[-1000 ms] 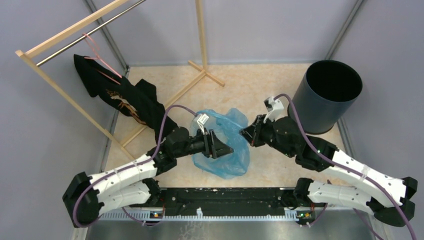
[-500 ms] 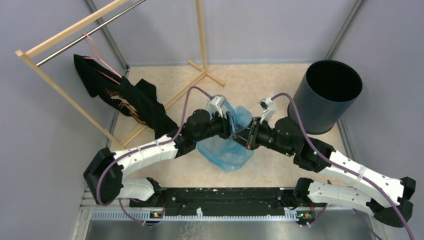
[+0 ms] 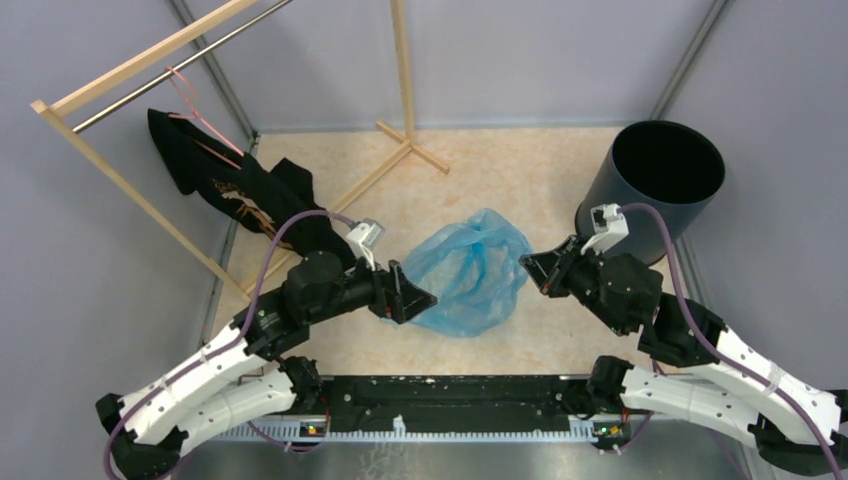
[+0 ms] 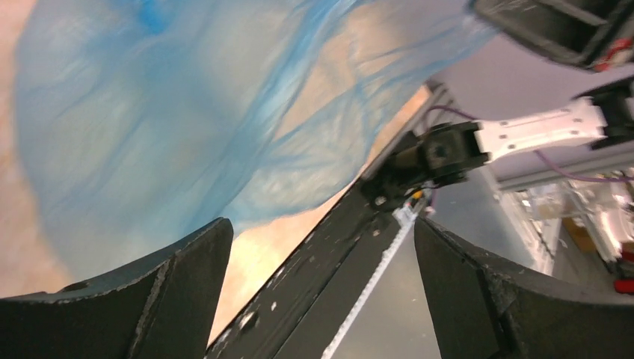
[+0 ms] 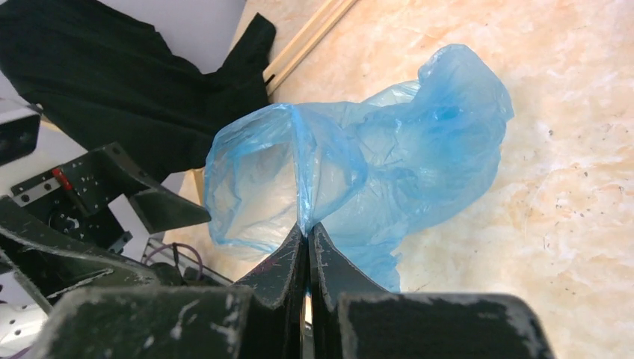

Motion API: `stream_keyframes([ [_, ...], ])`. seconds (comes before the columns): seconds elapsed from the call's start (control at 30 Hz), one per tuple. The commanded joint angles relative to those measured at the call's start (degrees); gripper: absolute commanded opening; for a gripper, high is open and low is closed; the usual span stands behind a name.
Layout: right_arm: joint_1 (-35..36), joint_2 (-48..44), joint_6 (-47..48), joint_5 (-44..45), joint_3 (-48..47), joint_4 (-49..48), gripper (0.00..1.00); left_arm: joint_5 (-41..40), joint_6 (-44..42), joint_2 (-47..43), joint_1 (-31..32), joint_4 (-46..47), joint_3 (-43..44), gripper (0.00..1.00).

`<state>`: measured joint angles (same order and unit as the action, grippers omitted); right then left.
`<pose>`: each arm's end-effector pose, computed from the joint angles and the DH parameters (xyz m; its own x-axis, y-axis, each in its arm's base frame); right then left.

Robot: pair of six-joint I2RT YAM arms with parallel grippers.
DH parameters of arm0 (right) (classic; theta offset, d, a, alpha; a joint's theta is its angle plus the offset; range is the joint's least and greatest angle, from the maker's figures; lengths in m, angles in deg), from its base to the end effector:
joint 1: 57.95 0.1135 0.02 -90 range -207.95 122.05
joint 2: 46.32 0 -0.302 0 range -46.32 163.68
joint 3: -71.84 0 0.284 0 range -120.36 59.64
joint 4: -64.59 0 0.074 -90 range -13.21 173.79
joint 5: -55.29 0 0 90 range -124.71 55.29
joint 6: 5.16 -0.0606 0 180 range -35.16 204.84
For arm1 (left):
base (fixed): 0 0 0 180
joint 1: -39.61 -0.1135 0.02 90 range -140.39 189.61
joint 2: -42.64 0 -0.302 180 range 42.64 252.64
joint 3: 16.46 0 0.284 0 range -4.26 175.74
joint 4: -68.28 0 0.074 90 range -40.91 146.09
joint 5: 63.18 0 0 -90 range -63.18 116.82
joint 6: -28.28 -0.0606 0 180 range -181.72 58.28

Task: Put the trash bags into the trash bin

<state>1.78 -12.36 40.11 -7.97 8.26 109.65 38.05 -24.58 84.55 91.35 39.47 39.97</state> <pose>0.0941 0.1071 0.3885 -0.4843 0.4171 -0.7691 -0.2982 0.7477 0.5933 0.1143 -0.1640 0.3535 -0.6574 -0.1227 -0.7435 0.6148 0.4831 -0.6234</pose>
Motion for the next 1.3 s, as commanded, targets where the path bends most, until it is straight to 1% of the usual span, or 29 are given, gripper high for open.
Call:
stream_keyframes([
  [0.0, -0.26, -0.17, 1.45, 2.31, -0.32, 0.38, 0.0, -12.87, 0.88, -5.27, 0.11, -20.62, 0.82, 0.97],
  [0.07, -0.26, -0.04, 1.2, 1.9, -0.25, 0.57, 0.0, -15.99, 1.66, -6.59, 0.11, -24.67, 0.62, 0.97],
  [0.13, -0.27, -0.16, 0.86, 1.49, -0.17, 0.95, 0.0, -17.44, 3.38, -7.41, 0.11, -27.23, 0.08, 0.99],
  [0.23, -0.32, -0.67, 0.23, 1.4, 0.18, 1.17, 0.0, -17.93, 8.93, -8.35, 0.11, -28.77, -2.29, 0.99],
  [0.33, -0.31, -1.48, -0.08, 0.83, 0.71, 0.36, 0.0, -15.84, 12.85, -10.41, 0.11, -24.54, -7.46, 0.99],
  [0.4, -0.31, -1.78, -0.31, 0.56, 1.0, 0.33, 0.0, -16.08, 15.06, -11.8, 0.11, -21.75, -10.49, 0.99],
  [0.5, -0.28, -1.89, -0.35, 0.54, 1.23, 1.57, 0.0, -18.67, 16.74, -12.73, 0.11, -19.19, -13.08, 0.93],
  [0.53, -0.31, -1.94, -0.36, 0.77, 1.46, 2.25, 0.0, -20.01, 16.87, -12.85, 0.11, -18.91, -13.59, 0.87],
  [0.57, -0.32, -2.01, -0.36, 0.96, 1.76, 2.93, 0.0, -21.5, 16.75, -12.9, 0.11, -18.76, -13.83, 0.8],
  [0.63, -0.32, -2.2, -0.45, 1.37, 2.9, 4.95, 0.0, -23.29, 15.03, -12.76, 0.11, -17.72, -14.13, 0.57],
  [0.73, -0.31, -2.55, -0.85, -0.13, 6.14, 6.52, 0.0, -24.26, 12.89, -11.67, 0.11, -15.57, -13.75, 0.27],
  [0.77, -0.27, -2.53, -0.79, -1.37, 7.32, 6.0, 0.0, -24.25, 12.01, -10.94, 0.11, -14.58, -13.28, 0.2],
  [0.8, -0.26, -2.32, -0.37, -2.51, 8.49, 5.15, 0.0, -24.07, 11.09, -9.99, 0.11, -12.88, -12.56, 0.15],
  [0.87, -0.28, -0.94, 0.82, -3.65, 9.73, 3.67, 0.0, -23.72, 8.79, -7.13, 0.15, -9.79, -10.88, 0.07],
  [0.93, -0.31, 2.53, 2.68, -1.33, 8.65, 3.92, 0.0, -24.08, 6.15, -2.26, 0.11, -7.09, -8.17, 0.02],
  [0.97, -0.39, 6.14, 4.18, 1.03, 6.88, 5.56, 0.0, -24.34, 4.58, 0.72, 0.11, -6.16, -5.97, 0.0],
  [1.03, -1.82, 12.91, 6.08, 6.79, 1.21, 9.49, 0.0, -24.89, -0.52, 8.18, 0.11, -5.75, 0.36, 0.0],
  [1.07, -4.33, 16.72, 7.9, 7.5, -2.29, 10.93, 0.0, -25.31, -3.01, 12.49, 0.11, -6.42, 4.67, 0.0],
  [1.1, -8.85, 20.03, 10.39, 5.41, -5.62, 11.22, 0.0, -26.15, -5.38, 18.09, 0.11, -6.92, 8.75, 0.0],
  [1.13, -14.27, 23.29, 13.16, 0.97, -8.59, 10.33, 0.0, -27.47, -7.58, 22.0, 0.04, -7.3, 13.45, 0.0],
  [1.17, -20.85, 26.0, 15.47, -6.12, -11.69, 8.69, 0.0, -28.67, -9.28, 26.48, -0.13, -8.35, 18.51, 0.0],
  [1.2, -26.66, 28.39, 17.58, -16.47, -13.57, 6.08, 0.0, -29.38, -11.14, 30.77, -0.52, -9.43, 23.91, 0.0],
  [1.23, -31.49, 30.98, 18.86, -22.76, -15.99, 4.14, 0.0, -29.68, -13.76, 34.85, -1.02, -10.22, 29.82, 0.02],
  [1.27, -35.19, 33.7, 19.49, -27.42, -19.22, 3.24, 0.0, -30.37, -16.22, 39.17, -1.55, -11.0, 37.82, 0.04],
])
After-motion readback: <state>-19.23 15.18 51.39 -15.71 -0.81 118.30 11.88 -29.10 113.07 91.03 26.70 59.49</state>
